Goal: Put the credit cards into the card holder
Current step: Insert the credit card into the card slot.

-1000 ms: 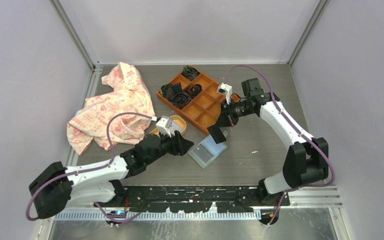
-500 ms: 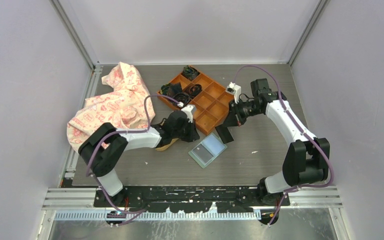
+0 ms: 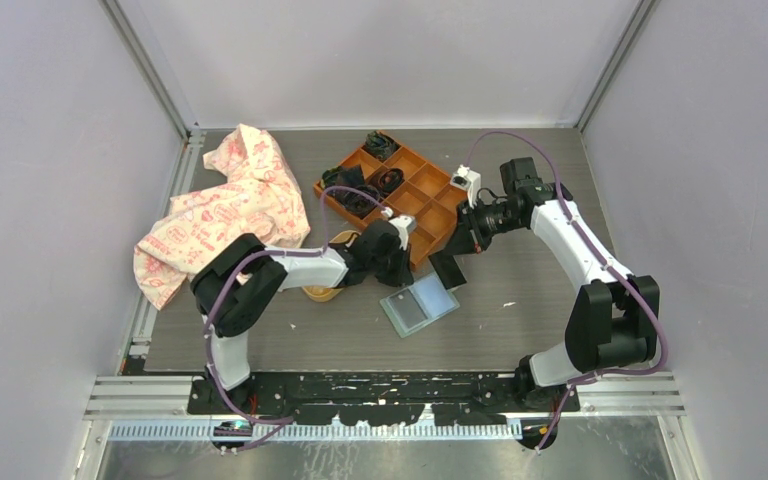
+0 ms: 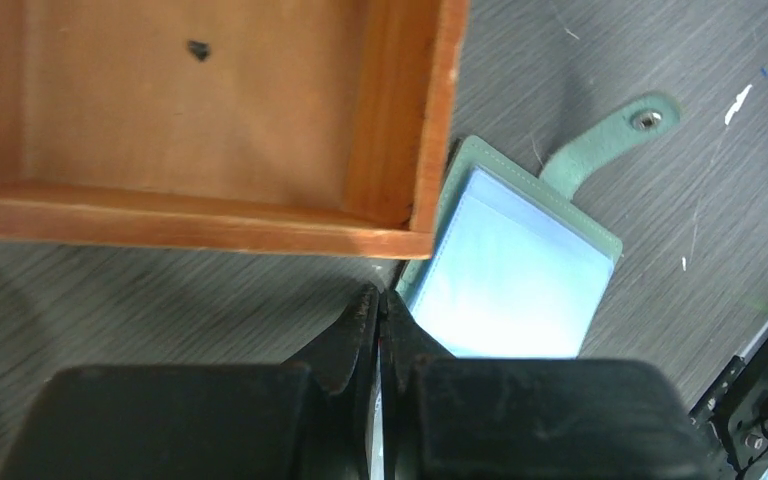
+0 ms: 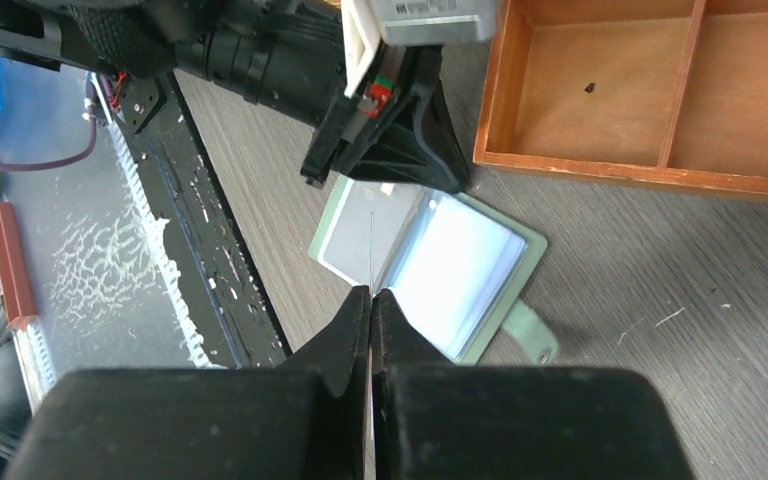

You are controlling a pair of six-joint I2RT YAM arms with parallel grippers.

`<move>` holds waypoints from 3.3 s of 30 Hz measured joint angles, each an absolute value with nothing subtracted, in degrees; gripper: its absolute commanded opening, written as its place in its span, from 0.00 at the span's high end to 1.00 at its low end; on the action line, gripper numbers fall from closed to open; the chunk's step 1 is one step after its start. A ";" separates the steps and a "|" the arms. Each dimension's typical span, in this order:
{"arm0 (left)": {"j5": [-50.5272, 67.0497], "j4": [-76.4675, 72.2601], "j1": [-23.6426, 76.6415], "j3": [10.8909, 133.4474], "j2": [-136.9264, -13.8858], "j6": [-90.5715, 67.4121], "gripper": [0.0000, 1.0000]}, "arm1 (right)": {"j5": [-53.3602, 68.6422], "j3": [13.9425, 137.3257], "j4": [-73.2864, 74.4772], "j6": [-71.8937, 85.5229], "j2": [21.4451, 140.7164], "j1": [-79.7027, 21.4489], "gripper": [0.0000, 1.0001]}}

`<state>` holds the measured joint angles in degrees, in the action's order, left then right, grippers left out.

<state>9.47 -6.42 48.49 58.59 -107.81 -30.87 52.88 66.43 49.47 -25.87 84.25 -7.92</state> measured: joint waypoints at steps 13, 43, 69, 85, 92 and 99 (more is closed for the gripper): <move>10.33 -8.38 53.84 58.19 -108.05 -31.53 0.87 | 56.84 62.08 47.11 -21.85 84.36 -5.10 0.99; 5.48 -30.20 58.35 17.41 -68.93 -38.52 0.56 | 50.92 27.90 11.29 22.70 67.26 -4.86 0.99; -8.03 -38.00 66.26 14.06 -79.50 -47.35 0.55 | 48.90 18.57 -8.64 30.17 71.31 -5.06 0.99; -8.36 -37.69 66.26 18.22 -84.42 -54.15 0.59 | 47.99 18.31 -8.93 30.17 73.17 -6.33 0.99; -8.43 -38.00 66.26 19.00 -85.71 -55.64 0.60 | 48.01 18.31 -8.03 30.37 74.63 -6.57 0.99; -8.32 -39.94 66.26 20.36 -88.36 -56.62 0.61 | 48.05 18.31 -7.68 30.46 75.85 -7.25 0.99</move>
<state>-8.32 -39.94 66.26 20.36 -88.36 -56.62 48.05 18.31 -7.68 30.46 75.85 -7.25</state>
